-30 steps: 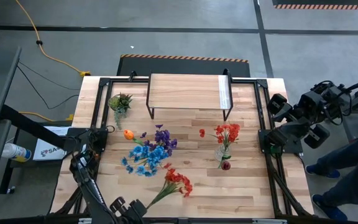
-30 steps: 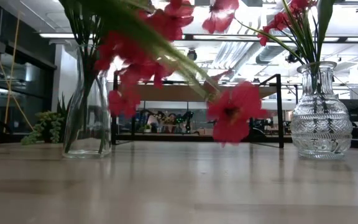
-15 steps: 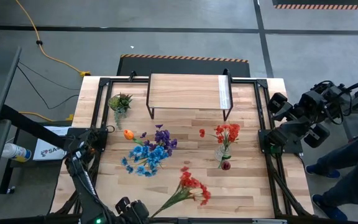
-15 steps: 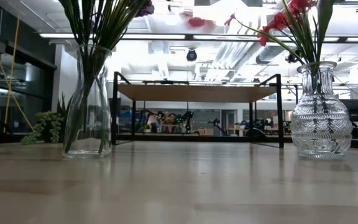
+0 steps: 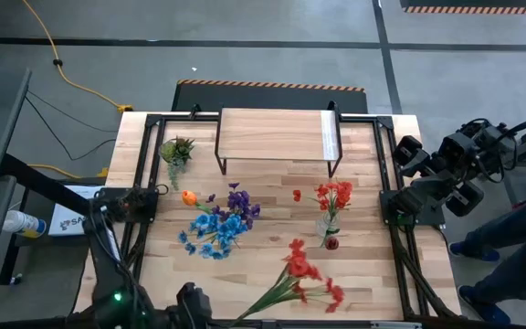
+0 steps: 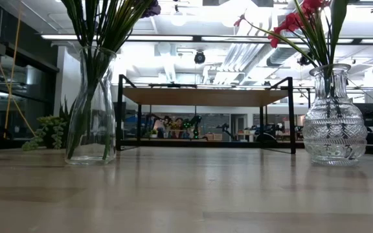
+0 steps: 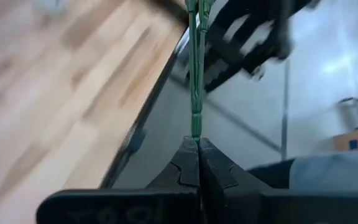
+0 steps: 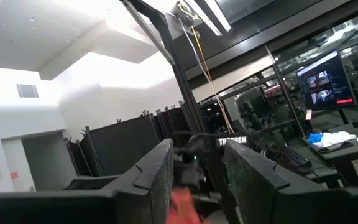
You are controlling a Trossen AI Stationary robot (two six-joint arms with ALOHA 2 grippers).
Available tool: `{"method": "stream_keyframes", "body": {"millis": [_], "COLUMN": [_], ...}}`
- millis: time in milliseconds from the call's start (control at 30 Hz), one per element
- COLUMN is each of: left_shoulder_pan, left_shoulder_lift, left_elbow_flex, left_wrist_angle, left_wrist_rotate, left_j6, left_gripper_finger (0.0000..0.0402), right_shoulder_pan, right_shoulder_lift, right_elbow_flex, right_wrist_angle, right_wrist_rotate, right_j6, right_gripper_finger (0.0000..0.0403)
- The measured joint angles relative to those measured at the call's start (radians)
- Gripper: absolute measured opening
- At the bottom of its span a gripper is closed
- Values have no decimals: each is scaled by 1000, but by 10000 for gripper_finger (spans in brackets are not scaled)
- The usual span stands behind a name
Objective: Pick and place flowers into a vace then onto a shelf
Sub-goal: Put the red flower into the right transparent bin
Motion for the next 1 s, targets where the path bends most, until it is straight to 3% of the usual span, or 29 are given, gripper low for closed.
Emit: {"method": "stream_keyframes", "body": {"millis": [400, 533, 733, 1000], "left_shoulder_pan": [2, 17, 119, 303], "left_shoulder_lift": [-130, -149, -163, -199], "left_elbow_flex": [0, 0, 0, 0], "left_wrist_angle": [307, 322, 344, 463], "left_wrist_rotate": [-279, -392, -399, -256], "left_j6": [599, 732, 931, 1190], "left_gripper_finger": [26, 26, 26, 26], "right_shoulder_pan": [0, 0, -2, -2], "right_shoulder_lift": [0, 0, 15, 53], "right_elbow_flex": [0, 0, 0, 0], "right_wrist_angle": [0, 1, 27, 51], "right_wrist_rotate": [1, 2, 39, 42], "right_j6": [-41, -72, -186, -294], "right_gripper_finger": [138, 138, 138, 138]}}
